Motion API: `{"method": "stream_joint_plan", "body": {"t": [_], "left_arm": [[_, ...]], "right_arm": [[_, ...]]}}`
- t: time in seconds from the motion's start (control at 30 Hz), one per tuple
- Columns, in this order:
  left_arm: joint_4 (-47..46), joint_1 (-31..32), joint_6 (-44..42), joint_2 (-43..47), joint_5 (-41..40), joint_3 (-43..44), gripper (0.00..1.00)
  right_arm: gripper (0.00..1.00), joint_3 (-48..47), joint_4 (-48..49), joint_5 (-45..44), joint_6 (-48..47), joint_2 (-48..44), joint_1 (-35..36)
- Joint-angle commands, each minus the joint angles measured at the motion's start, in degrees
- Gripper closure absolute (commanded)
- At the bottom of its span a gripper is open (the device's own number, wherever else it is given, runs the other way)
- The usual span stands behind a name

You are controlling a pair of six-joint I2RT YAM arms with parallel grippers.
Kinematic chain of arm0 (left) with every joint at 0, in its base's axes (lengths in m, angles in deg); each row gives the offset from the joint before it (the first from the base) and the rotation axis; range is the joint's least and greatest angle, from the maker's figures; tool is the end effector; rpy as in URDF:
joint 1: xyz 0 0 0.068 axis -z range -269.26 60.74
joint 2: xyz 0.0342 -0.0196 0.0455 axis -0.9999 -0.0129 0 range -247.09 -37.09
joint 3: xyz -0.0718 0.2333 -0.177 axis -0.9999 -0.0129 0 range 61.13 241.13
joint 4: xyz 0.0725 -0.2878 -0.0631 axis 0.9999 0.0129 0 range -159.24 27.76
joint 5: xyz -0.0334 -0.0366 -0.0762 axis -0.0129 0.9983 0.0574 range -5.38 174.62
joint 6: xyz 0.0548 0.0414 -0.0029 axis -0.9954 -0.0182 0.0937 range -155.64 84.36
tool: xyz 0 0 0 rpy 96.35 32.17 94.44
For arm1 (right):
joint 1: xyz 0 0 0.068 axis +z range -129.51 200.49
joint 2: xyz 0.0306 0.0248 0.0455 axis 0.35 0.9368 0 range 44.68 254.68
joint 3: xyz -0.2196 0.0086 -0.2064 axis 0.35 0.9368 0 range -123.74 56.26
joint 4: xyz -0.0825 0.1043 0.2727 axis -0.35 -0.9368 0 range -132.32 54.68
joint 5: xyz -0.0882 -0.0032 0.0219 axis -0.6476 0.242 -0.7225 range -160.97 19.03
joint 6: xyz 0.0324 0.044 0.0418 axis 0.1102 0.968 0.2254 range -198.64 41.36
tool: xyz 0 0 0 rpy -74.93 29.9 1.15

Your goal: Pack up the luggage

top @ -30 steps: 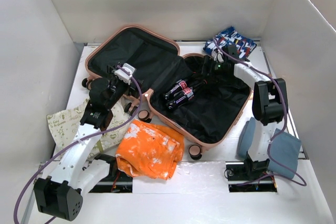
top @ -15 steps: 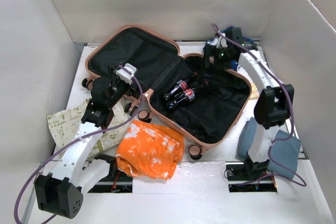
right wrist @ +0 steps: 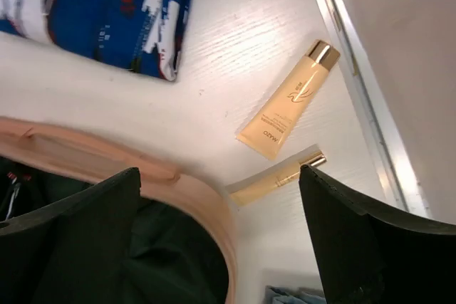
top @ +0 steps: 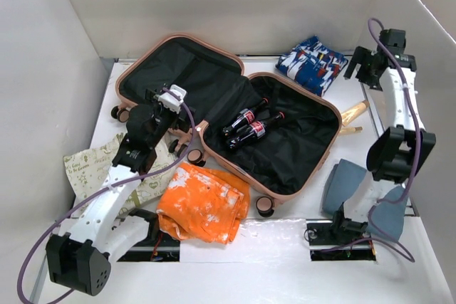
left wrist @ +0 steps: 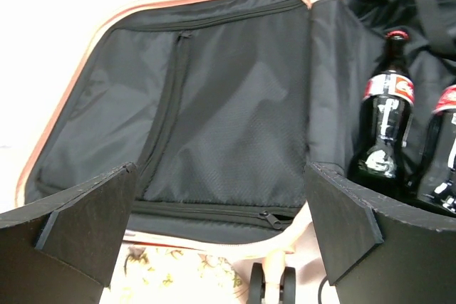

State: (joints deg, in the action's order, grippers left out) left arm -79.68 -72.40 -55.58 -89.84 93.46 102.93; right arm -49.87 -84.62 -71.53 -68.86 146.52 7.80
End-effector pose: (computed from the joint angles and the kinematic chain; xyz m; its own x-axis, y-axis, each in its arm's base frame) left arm 0.2529 -0.0855 0.3500 0.1399 0.3098 -0.9405 0.4106 0.8461 0.3398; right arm 0.4447 -0.1005 0.3906 -0.6414 0.3185 -0.6979 0.3402 0.9335 0.1133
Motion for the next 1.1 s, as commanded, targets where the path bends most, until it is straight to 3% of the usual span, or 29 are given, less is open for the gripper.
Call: {"method": "stream_joint_plan", "body": {"t": [0.0,0.1,0.47,0.63,0.73,0.77,0.87,0.9,1.07], "left_arm": [[-3.36,1.42,-0.45,1.42,-6.19,0.30,0.00],[-5.37,2.12,0.16,1.42,-8.05,-1.28,0.00],[-6.26,-0.78,8.43,-2.62,-15.86,-2.60,0.00],[-3.46,-4.03,11.77,-5.51,-17.72,-1.47,0.00],[-2.92,-4.82,11.77,-6.05,-17.11,-0.93,0.00],[-2.92,-4.82,11.77,-6.05,-16.49,-0.93,0.00],[-2.92,-4.82,11.77,-6.57,-15.96,-0.40,0.00],[-2.92,-4.82,11.77,-6.57,-15.96,-0.40,0.00],[-4.15,-4.82,10.63,-6.57,-15.43,-0.40,0.00]], "right_arm": [[0.03,0.04,-0.02,-7.08,5.41,5.19,-1.27],[0.05,0.83,3.75,-6.39,6.83,7.13,-2.34],[0.06,-4.34,2.72,-8.32,8.41,25.14,-2.87],[0.07,-4.35,2.72,-9.37,8.94,28.14,-4.18],[0.14,-3.83,4.29,-9.37,8.41,28.68,-4.71],[0.17,-3.82,4.30,-9.37,7.72,28.68,-4.71],[0.40,-4.53,5.09,-8.32,6.66,30.17,-4.71],[0.53,-5.05,5.61,-7.62,6.65,30.17,-4.71],[0.90,-5.06,6.23,-6.91,5.17,29.47,-4.71]]}}
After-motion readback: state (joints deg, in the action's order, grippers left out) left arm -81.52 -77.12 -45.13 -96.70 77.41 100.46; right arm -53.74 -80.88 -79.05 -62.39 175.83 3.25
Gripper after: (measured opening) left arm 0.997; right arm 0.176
